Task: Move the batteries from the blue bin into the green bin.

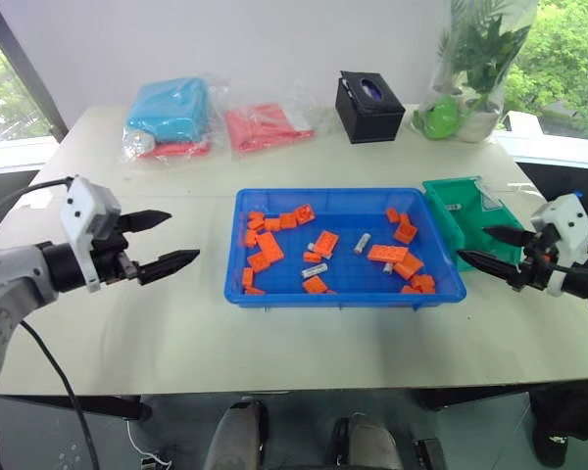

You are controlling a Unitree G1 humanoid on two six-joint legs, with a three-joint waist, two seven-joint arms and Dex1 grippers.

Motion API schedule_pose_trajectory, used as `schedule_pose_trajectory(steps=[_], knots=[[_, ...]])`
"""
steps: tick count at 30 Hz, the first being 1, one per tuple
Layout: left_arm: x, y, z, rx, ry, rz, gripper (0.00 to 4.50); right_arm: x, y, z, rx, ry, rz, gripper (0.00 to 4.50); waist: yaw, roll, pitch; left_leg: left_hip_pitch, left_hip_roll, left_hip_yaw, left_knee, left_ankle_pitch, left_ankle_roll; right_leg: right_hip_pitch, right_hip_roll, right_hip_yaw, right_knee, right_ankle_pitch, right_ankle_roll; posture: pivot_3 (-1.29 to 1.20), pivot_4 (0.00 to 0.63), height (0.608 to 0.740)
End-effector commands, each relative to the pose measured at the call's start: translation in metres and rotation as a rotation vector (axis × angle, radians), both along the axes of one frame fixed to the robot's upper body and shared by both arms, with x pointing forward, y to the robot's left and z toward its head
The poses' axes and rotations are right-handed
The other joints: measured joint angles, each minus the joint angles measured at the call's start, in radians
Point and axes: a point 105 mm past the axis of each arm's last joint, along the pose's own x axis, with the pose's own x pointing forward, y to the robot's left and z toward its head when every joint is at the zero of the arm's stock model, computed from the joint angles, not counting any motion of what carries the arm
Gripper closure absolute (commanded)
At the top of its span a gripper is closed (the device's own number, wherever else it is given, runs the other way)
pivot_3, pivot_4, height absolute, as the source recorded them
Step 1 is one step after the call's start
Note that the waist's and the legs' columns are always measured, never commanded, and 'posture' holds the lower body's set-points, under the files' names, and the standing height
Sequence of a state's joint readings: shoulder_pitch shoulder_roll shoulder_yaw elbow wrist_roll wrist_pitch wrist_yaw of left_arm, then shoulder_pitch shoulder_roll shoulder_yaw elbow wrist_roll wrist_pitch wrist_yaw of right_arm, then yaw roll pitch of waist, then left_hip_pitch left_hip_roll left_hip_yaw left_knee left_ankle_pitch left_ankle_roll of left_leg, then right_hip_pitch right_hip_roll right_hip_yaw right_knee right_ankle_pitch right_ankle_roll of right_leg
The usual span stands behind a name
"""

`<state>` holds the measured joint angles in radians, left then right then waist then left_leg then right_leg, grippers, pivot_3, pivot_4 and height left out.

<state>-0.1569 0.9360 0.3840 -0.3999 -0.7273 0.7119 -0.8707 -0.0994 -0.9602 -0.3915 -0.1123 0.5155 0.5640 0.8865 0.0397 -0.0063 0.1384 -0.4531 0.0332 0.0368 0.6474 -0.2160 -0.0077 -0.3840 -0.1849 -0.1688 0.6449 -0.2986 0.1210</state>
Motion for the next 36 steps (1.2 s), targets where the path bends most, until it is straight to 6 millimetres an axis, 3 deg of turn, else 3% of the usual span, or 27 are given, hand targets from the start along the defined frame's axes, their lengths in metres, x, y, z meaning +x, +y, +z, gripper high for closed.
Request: schedule_pose_trajectory(steps=[1, 13, 16, 17, 27, 33, 36], knots=[[0.001, -0.004, 0.010, -0.010, -0.046, -0.024, 0.00, 0.000, -0.001, 0.016, -0.012, -0.066, -0.004, 0.92, 0.000, 0.000, 0.000, 0.000, 0.000, 0.000, 0.000, 0.000, 0.000, 0.000, 0.000, 0.000, 0.000, 0.000, 0.000, 0.00, 0.150, 0.651], [-0.004, -0.011, 0.001, -0.050, -0.021, -0.045, 0.00, 0.004, 0.003, 0.024, -0.016, -0.065, 0.026, 0.92, -0.001, -0.002, 0.002, 0.002, 0.000, 0.002, 0.000, 0.000, 0.000, 0.001, 0.000, 0.001, 0.000, 0.000, 0.000, 0.00, 0.150, 0.651], [-0.007, -0.014, 0.001, -0.068, 0.000, -0.073, 0.00, 0.004, 0.007, 0.024, 0.001, -0.059, 0.038, 0.11, 0.000, -0.002, 0.002, 0.003, 0.000, 0.002, 0.000, 0.000, 0.000, 0.001, 0.000, 0.001, 0.000, 0.000, 0.000, 0.00, 0.150, 0.651], [-0.007, -0.015, 0.002, -0.058, -0.004, -0.076, 0.00, 0.004, 0.009, 0.023, -0.008, -0.064, 0.046, 0.05, 0.001, -0.002, 0.002, 0.003, 0.000, 0.002, 0.000, 0.000, 0.000, 0.002, 0.000, 0.001, 0.000, 0.000, 0.000, 0.00, 0.150, 0.651], [-0.012, -0.021, 0.002, -0.034, -0.007, -0.097, 0.00, 0.016, 0.022, 0.028, -0.038, -0.104, 0.089, 0.05, -0.002, -0.001, 0.003, 0.004, 0.000, 0.002, 0.000, 0.000, 0.000, 0.002, 0.000, 0.002, 0.000, 0.000, 0.000, 0.00, 0.150, 0.651], [-0.015, -0.024, 0.000, -0.011, 0.006, -0.130, 0.00, 0.027, 0.064, 0.041, -0.022, -0.124, 0.269, 0.05, -0.004, -0.001, 0.003, 0.005, 0.001, 0.003, -0.001, 0.000, 0.000, 0.002, 0.000, 0.002, 0.000, 0.000, 0.000, 0.00, 0.150, 0.651], [-0.015, -0.027, -0.001, 0.002, 0.002, -0.152, 0.00, 0.038, 0.106, 0.037, -0.046, -0.091, 0.457, 0.05, -0.006, -0.001, 0.003, 0.006, 0.002, 0.005, -0.001, 0.000, 0.000, 0.001, 0.000, 0.002, 0.001, 0.000, 0.000, 0.00, 0.150, 0.651]])
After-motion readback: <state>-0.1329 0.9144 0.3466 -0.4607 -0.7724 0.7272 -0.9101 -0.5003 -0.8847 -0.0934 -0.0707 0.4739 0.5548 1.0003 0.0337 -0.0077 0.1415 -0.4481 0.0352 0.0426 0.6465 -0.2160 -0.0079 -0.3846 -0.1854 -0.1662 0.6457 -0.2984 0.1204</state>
